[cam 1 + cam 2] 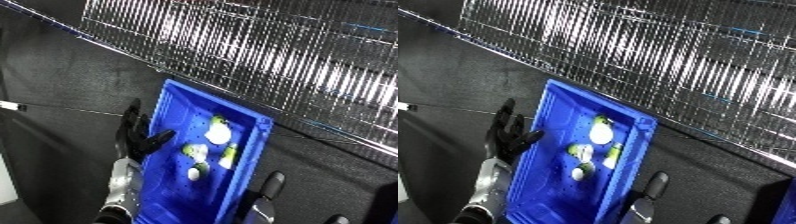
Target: Pick up the object and place it into the box
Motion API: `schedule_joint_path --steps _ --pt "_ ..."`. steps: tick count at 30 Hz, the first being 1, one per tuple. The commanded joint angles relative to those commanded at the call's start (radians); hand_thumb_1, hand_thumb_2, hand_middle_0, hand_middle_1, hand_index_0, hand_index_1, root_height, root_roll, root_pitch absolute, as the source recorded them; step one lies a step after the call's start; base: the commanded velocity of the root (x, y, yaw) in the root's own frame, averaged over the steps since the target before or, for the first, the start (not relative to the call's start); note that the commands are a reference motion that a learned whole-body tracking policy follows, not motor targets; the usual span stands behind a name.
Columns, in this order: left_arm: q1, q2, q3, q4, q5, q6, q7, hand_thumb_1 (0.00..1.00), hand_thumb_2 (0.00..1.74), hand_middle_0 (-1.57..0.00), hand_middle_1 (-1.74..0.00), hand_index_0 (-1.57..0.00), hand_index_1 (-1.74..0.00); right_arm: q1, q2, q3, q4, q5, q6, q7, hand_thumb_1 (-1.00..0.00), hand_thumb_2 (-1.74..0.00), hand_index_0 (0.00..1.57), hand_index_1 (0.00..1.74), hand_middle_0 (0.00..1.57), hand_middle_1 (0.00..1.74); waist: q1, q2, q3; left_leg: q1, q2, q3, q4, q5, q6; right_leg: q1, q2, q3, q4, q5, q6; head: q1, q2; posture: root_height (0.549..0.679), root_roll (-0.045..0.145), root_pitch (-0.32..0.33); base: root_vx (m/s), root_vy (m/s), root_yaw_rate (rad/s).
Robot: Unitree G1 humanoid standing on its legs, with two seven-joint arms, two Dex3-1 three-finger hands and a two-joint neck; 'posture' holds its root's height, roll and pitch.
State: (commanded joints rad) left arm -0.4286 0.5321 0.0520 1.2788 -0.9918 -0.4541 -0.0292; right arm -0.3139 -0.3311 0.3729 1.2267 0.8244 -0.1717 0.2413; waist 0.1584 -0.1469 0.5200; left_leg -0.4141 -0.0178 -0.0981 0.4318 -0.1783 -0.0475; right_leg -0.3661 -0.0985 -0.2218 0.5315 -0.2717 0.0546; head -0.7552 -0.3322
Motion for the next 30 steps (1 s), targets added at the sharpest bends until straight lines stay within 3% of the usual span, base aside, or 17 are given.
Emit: schedule_joint_path --steps 11,18,25,30 --pt "0.018 -0.022 -0.040 0.004 0.002 0.105 -0.097 0.00 0.00 0.00 0.00 0.00 0.00 -0.013 -0.001 -0.008 -0.009 -0.012 0.022 -0.015 0.00 0.00 0.00 0.00 0.00 0.00 -0.012 0.020 0.000 0.011 -0.009 0.007 0.012 -0.013 0.0055 0.004 -0.0013 0.008 -0.004 0.005 0.0045 0.105 0.038 0.657 0.029 0.093 -0.012 0.002 -0.053" --pt "0.033 -0.048 -0.103 0.012 0.056 0.211 -0.171 0.00 0.00 0.00 0.00 0.00 0.00 -0.037 -0.012 -0.026 -0.012 0.008 0.056 -0.030 0.00 0.00 0.00 0.00 0.00 0.00 -0.032 0.045 0.000 0.031 -0.009 0.024 0.007 -0.014 0.0068 0.014 0.0010 0.028 -0.031 0.023 0.0118 0.241 0.051 0.659 0.030 0.087 -0.036 0.017 -0.160" --pt "0.037 -0.074 -0.147 -0.007 0.068 0.239 -0.172 0.00 0.00 0.00 0.00 0.00 0.00 -0.079 -0.037 -0.054 0.001 0.000 0.086 -0.041 0.00 0.00 0.00 0.00 0.00 0.00 -0.056 0.085 0.000 0.048 -0.008 0.047 0.009 -0.014 0.0051 0.015 0.0019 0.050 -0.050 0.045 0.0207 0.418 0.062 0.660 0.034 0.080 -0.049 0.042 -0.165" --pt "0.040 -0.089 -0.164 -0.020 0.084 0.255 -0.176 0.00 0.00 0.00 0.00 0.00 0.00 -0.088 -0.050 -0.067 0.006 -0.009 0.097 -0.049 0.00 0.00 0.00 0.00 0.00 0.00 -0.072 0.105 0.000 0.055 -0.008 0.056 0.019 -0.017 0.0063 0.015 0.0053 0.063 -0.051 0.055 0.0226 0.553 0.093 0.660 0.035 0.071 -0.036 0.021 -0.126"
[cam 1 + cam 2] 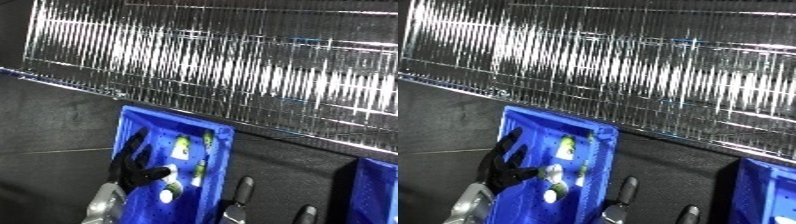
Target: Pick up the object and place it into the box
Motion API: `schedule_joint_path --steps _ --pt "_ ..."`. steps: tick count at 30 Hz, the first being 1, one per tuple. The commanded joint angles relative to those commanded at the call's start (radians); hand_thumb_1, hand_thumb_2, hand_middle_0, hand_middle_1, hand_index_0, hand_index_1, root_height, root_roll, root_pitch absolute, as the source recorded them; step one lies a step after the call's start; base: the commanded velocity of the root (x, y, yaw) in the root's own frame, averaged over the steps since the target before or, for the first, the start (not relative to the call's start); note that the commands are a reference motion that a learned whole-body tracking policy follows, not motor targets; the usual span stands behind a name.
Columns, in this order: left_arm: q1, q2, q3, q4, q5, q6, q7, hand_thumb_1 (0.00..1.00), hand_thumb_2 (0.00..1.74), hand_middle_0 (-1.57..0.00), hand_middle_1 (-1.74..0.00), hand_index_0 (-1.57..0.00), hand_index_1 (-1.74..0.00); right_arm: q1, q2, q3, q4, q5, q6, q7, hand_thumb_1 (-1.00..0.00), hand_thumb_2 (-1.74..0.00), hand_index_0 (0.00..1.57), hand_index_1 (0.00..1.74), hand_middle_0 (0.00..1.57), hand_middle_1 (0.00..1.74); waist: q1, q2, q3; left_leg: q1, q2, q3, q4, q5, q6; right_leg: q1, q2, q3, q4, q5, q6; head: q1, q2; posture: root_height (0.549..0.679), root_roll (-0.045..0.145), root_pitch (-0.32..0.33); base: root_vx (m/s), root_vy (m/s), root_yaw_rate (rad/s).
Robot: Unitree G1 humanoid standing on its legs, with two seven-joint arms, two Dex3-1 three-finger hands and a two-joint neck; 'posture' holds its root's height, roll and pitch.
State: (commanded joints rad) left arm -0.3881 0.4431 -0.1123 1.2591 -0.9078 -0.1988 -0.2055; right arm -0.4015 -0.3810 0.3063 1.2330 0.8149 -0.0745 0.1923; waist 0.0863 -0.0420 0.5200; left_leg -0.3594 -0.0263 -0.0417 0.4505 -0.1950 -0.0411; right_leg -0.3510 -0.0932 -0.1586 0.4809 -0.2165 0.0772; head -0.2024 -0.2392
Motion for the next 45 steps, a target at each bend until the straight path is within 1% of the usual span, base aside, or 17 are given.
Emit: schedule_joint_path --steps 2,5,10,12,13,17,20,22,25,28,30,33,35,37,41,43,45 --pt "0.005 -0.009 -0.009 -0.006 0.013 -0.001 -0.001 0.00 0.00 0.00 0.00 0.00 0.00 -0.002 -0.009 -0.006 0.001 -0.003 0.006 -0.003 0.00 0.00 0.00 0.00 0.00 0.00 -0.006 0.009 0.000 0.002 0.001 0.005 -0.001 0.003 0.0011 -0.003 0.0009 0.003 0.003 0.003 0.0005 0.072 0.013 0.660 0.034 0.069 -0.042 0.038 -0.127" --pt "0.008 -0.025 -0.025 -0.015 0.030 0.006 0.001 0.00 0.00 0.00 0.00 0.00 0.00 -0.007 -0.022 -0.017 0.007 -0.007 0.016 -0.005 0.00 0.00 0.00 0.00 0.00 0.00 -0.015 0.024 0.000 0.006 0.002 0.009 -0.010 0.011 0.0011 -0.008 0.0004 0.007 0.008 0.007 0.0021 0.149 0.007 0.660 0.034 0.068 -0.035 0.043 -0.087" --pt "0.011 -0.052 -0.054 -0.024 0.042 0.037 0.000 0.00 0.00 0.00 0.00 0.00 0.00 -0.013 -0.035 -0.032 0.025 -0.021 0.022 -0.001 0.00 0.00 0.00 0.00 0.00 0.00 -0.027 0.046 -0.003 0.029 0.003 0.009 -0.044 0.026 -0.0001 -0.003 -0.0029 0.011 -0.003 0.017 0.0076 0.228 -0.036 0.660 0.035 0.063 -0.002 0.033 -0.049" --pt "0.015 -0.059 -0.063 -0.024 0.053 0.054 -0.004 0.00 0.00 0.00 0.00 0.00 0.00 -0.010 -0.037 -0.036 0.030 -0.029 0.022 0.004 0.00 0.00 0.00 0.00 0.00 0.00 -0.032 0.050 -0.010 0.046 0.004 0.009 -0.068 0.033 -0.0016 0.006 -0.0036 0.013 -0.018 0.024 0.0106 0.255 -0.060 0.661 0.035 0.061 0.024 0.019 -0.059" --pt "0.018 -0.062 -0.068 -0.023 0.062 0.064 -0.006 0.00 0.00 0.00 0.00 0.00 0.00 -0.007 -0.038 -0.038 0.031 -0.034 0.023 0.006 0.00 0.00 0.00 0.00 0.00 0.00 -0.035 0.052 -0.016 0.057 0.005 0.009 -0.084 0.038 -0.0029 0.012 -0.0039 0.013 -0.028 0.028 0.0124 0.264 -0.079 0.662 0.035 0.061 0.038 0.021 -0.084" --pt "0.044 -0.075 -0.086 -0.018 0.112 0.095 -0.009 0.00 0.00 0.00 0.00 0.00 0.00 0.017 -0.037 -0.046 0.034 -0.056 0.029 0.018 0.00 0.00 0.00 0.00 0.00 0.00 -0.043 0.053 -0.047 0.111 0.013 0.011 -0.159 0.059 -0.0111 0.054 -0.0064 0.011 -0.082 0.043 0.0209 0.291 -0.132 0.665 0.035 0.057 0.064 0.019 -0.092" --pt "0.076 -0.085 -0.090 -0.011 0.158 0.113 -0.020 0.00 0.00 0.00 0.00 0.00 0.00 0.047 -0.031 -0.052 0.035 -0.075 0.032 0.029 0.00 0.00 0.00 0.00 0.00 0.00 -0.047 0.051 -0.079 0.164 0.022 0.014 -0.229 0.079 -0.0207 0.103 -0.0098 0.007 -0.146 0.060 0.0290 0.297 -0.180 0.669 0.035 0.052 0.105 0.010 -0.096" --pt "0.103 -0.094 -0.091 -0.006 0.191 0.124 -0.028 0.00 0.00 0.00 0.00 0.00 0.00 0.075 -0.024 -0.055 0.036 -0.090 0.032 0.036 0.00 0.00 0.00 0.00 0.00 0.00 -0.049 0.049 -0.105 0.204 0.030 0.020 -0.281 0.092 -0.0282 0.145 -0.0115 0.004 -0.199 0.073 0.0350 0.299 -0.215 0.672 0.036 0.049 0.136 0.007 -0.095" --pt "0.144 -0.107 -0.090 0.001 0.240 0.136 -0.037 0.00 0.00 0.00 0.00 0.00 0.00 0.118 -0.010 -0.062 0.041 -0.114 0.032 0.046 0.00 0.00 0.00 0.00 0.00 0.00 -0.051 0.046 -0.148 0.256 0.041 0.028 -0.347 0.107 -0.0387 0.203 -0.0137 0.003 -0.268 0.089 0.0441 0.298 -0.266 0.675 0.035 0.045 0.149 0.005 -0.098" --pt "0.177 -0.114 -0.085 0.011 0.291 0.149 -0.049 0.00 0.00 0.00 0.00 0.00 0.00 0.155 0.006 -0.069 0.049 -0.137 0.035 0.052 0.00 0.00 0.00 0.00 0.00 0.00 -0.052 0.042 -0.194 0.302 0.051 0.037 -0.403 0.118 -0.0480 0.255 -0.0176 0.003 -0.324 0.100 0.0536 0.290 -0.328 0.676 0.034 0.040 0.159 0.006 -0.116" --pt "0.197 -0.118 -0.081 0.019 0.320 0.161 -0.057 0.00 0.00 0.00 0.00 0.00 0.00 0.176 0.019 -0.073 0.057 -0.150 0.038 0.054 0.00 0.00 0.00 0.00 0.00 0.00 -0.052 0.041 -0.225 0.332 0.058 0.044 -0.441 0.127 -0.0541 0.288 -0.0203 0.001 -0.362 0.109 0.0599 0.286 -0.355 0.677 0.034 0.037 0.158 0.007 -0.113" --pt "0.222 -0.122 -0.075 0.030 0.355 0.176 -0.071 0.00 0.00 0.00 0.00 0.00 0.00 0.201 0.033 -0.080 0.070 -0.164 0.043 0.056 0.00 0.00 0.00 0.00 0.00 0.00 -0.050 0.041 -0.266 0.372 0.068 0.056 -0.495 0.145 -0.0612 0.332 -0.0231 -0.004 -0.418 0.129 0.0677 0.276 -0.392 0.677 0.031 0.032 0.137 0.009 -0.115" --pt "0.236 -0.124 -0.069 0.038 0.373 0.188 -0.079 0.00 0.00 0.00 0.00 0.00 0.00 0.216 0.040 -0.085 0.080 -0.178 0.048 0.060 0.00 0.00 0.00 0.00 0.00 0.00 -0.049 0.041 -0.294 0.394 0.075 0.064 -0.523 0.154 -0.0647 0.359 -0.0244 -0.007 -0.453 0.141 0.0710 0.273 -0.426 0.676 0.030 0.030 0.131 0.014 -0.123" --pt "0.248 -0.125 -0.064 0.047 0.387 0.200 -0.087 0.00 0.00 0.00 0.00 0.00 0.00 0.229 0.047 -0.090 0.090 -0.194 0.052 0.064 0.00 0.00 0.00 0.00 0.00 0.00 -0.049 0.042 -0.320 0.408 0.081 0.071 -0.535 0.155 -0.0670 0.380 -0.0255 -0.008 -0.479 0.149 0.0729 0.273 -0.449 0.676 0.028 0.027 0.118 0.016 -0.104" --pt "0.270 -0.128 -0.054 0.065 0.408 0.217 -0.098 0.00 0.00 0.00 0.00 0.00 0.00 0.251 0.059 -0.097 0.112 -0.205 0.060 0.068 0.00 0.00 0.00 0.00 0.00 0.00 -0.048 0.040 -0.366 0.425 0.090 0.079 -0.538 0.147 -0.0698 0.410 -0.0293 -0.009 -0.514 0.160 0.0761 0.275 -0.487 0.675 0.027 0.021 0.108 0.013 -0.059" --pt "0.279 -0.130 -0.048 0.074 0.417 0.223 -0.098 0.00 0.00 0.00 0.00 0.00 0.00 0.262 0.064 -0.102 0.122 -0.208 0.062 0.068 0.00 0.00 0.00 0.00 0.00 0.00 -0.048 0.039 -0.385 0.431 0.095 0.084 -0.538 0.143 -0.0718 0.424 -0.0323 -0.009 -0.531 0.166 0.0786 0.269 -0.512 0.675 0.027 0.018 0.100 0.013 -0.054" --pt "0.288 -0.133 -0.042 0.084 0.427 0.229 -0.097 0.00 0.00 0.00 0.00 0.00 0.00 0.272 0.069 -0.107 0.130 -0.215 0.062 0.070 0.00 0.00 0.00 0.00 0.00 0.00 -0.049 0.038 -0.402 0.436 0.101 0.089 -0.538 0.140 -0.0743 0.436 -0.0356 -0.011 -0.548 0.173 0.0814 0.264 -0.524 0.674 0.027 0.015 0.095 0.012 -0.051"
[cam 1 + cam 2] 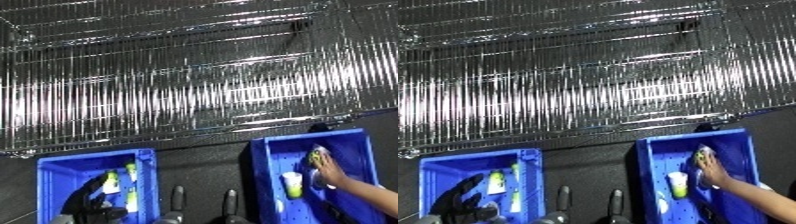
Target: Pick up the object and place it into the box
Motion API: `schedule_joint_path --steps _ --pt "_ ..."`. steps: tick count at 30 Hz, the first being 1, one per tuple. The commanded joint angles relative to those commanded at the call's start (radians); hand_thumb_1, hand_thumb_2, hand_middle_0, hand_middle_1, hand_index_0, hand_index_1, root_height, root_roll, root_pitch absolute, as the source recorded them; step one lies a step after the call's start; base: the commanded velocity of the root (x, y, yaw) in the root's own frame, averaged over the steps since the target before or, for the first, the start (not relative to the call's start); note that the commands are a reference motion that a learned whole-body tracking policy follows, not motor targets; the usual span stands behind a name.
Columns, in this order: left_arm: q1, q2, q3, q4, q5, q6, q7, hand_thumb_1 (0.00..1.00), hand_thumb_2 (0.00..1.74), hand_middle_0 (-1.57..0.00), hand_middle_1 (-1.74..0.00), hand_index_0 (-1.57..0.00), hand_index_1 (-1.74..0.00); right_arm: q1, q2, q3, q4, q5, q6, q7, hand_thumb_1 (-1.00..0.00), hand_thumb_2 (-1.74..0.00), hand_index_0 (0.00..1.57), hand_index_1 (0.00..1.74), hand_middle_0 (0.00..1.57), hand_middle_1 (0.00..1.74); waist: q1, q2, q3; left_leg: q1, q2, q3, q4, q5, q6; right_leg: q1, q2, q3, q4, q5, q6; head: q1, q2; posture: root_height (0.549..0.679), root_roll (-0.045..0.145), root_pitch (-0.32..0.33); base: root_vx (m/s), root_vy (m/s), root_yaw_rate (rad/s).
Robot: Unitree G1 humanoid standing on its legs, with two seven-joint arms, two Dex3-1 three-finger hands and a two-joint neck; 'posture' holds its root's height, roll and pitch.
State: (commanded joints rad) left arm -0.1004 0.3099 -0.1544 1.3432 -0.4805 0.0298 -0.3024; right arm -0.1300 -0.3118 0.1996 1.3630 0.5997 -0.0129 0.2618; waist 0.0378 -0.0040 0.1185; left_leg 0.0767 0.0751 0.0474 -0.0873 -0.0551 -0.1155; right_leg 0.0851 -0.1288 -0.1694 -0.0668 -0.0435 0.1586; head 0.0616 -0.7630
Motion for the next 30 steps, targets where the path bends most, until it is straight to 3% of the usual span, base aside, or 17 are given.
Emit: schedule_joint_path --steps 3,8,15,22,30 --pt "0.009 -0.004 0.006 0.014 0.015 0.004 0.000 0.00 0.00 0.00 0.00 0.00 0.00 0.011 0.006 -0.006 0.010 -0.009 -0.002 0.003 0.00 0.00 0.00 0.00 0.00 0.00 -0.001 -0.003 -0.018 0.005 0.009 0.009 0.000 -0.004 -0.0042 0.013 -0.0045 -0.002 -0.017 0.005 0.0037 -0.006 -0.011 0.673 0.026 0.011 0.071 0.005 -0.042" --pt "0.014 -0.008 0.015 0.031 0.015 0.008 0.002 0.00 0.00 0.00 0.00 0.00 0.00 0.019 0.013 -0.014 0.026 -0.013 0.000 0.005 0.00 0.00 0.00 0.00 0.00 0.00 0.000 -0.005 -0.041 0.010 0.023 0.021 0.000 -0.007 -0.0095 0.018 -0.0125 -0.008 -0.020 0.004 0.0098 -0.010 -0.008 0.672 0.024 0.009 0.034 0.000 -0.026" --pt "0.020 -0.018 0.026 0.047 0.018 0.012 0.004 0.00 0.00 0.00 0.00 0.00 0.00 0.026 0.024 -0.018 0.039 -0.013 0.005 0.009 0.00 0.00 0.00 0.00 0.00 0.00 -0.002 -0.010 -0.064 0.031 0.032 0.034 0.000 -0.016 -0.0083 0.033 -0.0178 -0.009 -0.020 0.001 0.0120 -0.018 0.009 0.672 0.023 -0.001 0.020 0.007 -0.025" --pt "0.021 -0.025 0.032 0.052 0.008 0.017 0.005 0.00 0.00 0.00 0.00 0.00 0.00 0.032 0.032 -0.019 0.041 -0.016 0.006 0.013 0.00 0.00 0.00 0.00 0.00 0.00 -0.008 -0.012 -0.077 0.054 0.041 0.047 0.000 -0.024 -0.0067 0.049 -0.0182 -0.006 -0.020 -0.002 0.0115 -0.032 0.017 0.671 0.022 -0.013 0.014 -0.001 -0.039" --pt "0.026 -0.029 0.037 0.058 0.012 0.020 0.013 0.00 0.00 0.00 0.00 0.00 0.00 0.039 0.039 -0.022 0.049 -0.013 0.014 0.012 0.00 0.00 0.00 0.00 0.00 0.00 -0.013 -0.010 -0.080 0.071 0.048 0.054 0.000 -0.027 -0.0058 0.060 -0.0156 -0.006 -0.020 -0.004 0.0105 -0.034 0.014 0.671 0.020 -0.022 0.000 -0.010 -0.033"
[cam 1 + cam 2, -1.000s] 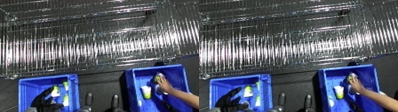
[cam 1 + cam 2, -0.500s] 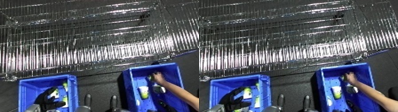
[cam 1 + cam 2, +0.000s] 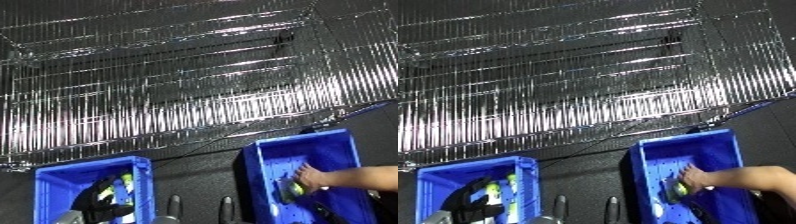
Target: Pick up the object and place it into the box
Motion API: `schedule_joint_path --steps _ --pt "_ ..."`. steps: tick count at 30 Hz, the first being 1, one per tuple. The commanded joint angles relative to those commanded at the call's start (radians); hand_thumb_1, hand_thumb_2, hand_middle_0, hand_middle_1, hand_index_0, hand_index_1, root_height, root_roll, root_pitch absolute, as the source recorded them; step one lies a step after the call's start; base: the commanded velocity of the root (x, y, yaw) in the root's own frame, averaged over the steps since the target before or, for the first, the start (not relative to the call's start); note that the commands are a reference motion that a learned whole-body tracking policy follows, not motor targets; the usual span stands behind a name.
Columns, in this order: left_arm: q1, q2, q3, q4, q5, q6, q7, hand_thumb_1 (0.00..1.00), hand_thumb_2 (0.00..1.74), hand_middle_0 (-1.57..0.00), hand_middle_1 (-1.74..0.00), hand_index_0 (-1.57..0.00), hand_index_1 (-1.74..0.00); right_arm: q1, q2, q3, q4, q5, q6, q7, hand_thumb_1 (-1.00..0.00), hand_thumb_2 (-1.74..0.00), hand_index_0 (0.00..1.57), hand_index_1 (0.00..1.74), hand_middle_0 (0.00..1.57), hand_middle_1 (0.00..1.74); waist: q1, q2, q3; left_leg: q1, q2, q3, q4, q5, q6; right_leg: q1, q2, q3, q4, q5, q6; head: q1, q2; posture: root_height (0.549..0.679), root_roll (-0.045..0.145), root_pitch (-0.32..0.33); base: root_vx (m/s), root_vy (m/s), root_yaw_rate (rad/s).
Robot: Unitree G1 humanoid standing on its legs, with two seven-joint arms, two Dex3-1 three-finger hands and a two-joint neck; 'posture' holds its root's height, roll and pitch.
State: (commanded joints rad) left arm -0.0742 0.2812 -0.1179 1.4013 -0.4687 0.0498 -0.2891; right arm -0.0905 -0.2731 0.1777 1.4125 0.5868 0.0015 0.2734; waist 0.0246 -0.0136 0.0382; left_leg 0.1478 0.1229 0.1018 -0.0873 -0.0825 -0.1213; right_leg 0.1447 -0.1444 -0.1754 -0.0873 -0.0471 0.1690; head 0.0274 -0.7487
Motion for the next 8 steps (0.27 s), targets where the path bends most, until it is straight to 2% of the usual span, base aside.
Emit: schedule_joint_path --steps 8 --pt "0.008 -0.004 0.006 0.007 0.001 -0.004 0.005 0.00 0.00 0.00 0.00 0.00 0.00 0.007 0.001 -0.005 0.014 -0.002 -0.004 0.007 0.00 0.00 0.00 0.00 0.00 0.00 -0.004 0.004 0.002 0.007 0.002 0.003 0.000 -0.001 0.0015 0.003 0.0023 0.003 0.000 -0.001 -0.0018 -0.013 -0.004 0.671 0.020 -0.027 -0.011 -0.003 -0.041"
